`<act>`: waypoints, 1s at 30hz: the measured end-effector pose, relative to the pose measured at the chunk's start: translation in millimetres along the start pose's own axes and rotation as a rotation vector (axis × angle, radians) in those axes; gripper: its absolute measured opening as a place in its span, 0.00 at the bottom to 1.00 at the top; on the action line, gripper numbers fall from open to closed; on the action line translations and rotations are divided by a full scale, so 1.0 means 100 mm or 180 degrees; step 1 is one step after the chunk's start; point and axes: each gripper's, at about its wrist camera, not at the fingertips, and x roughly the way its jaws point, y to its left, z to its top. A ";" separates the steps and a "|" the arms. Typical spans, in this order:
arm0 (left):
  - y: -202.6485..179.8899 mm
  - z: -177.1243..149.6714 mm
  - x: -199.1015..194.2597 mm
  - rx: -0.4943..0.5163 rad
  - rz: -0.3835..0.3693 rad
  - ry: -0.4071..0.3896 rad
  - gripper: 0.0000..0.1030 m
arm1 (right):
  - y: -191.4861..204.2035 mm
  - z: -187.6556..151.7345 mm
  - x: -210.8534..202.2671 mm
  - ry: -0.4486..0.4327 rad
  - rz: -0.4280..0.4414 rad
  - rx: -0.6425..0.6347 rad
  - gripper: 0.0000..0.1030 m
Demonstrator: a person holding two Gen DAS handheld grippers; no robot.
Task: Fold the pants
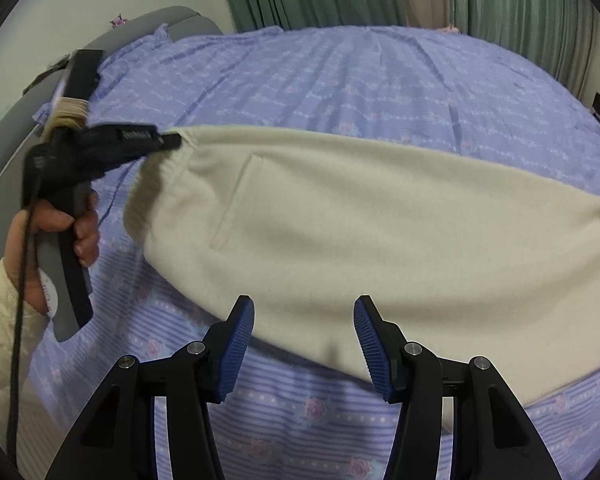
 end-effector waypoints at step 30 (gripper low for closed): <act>-1.12 -0.61 -2.19 0.1421 0.0256 0.0174 0.84 | -0.59 -0.21 -2.09 -0.0274 -0.0112 0.0358 0.69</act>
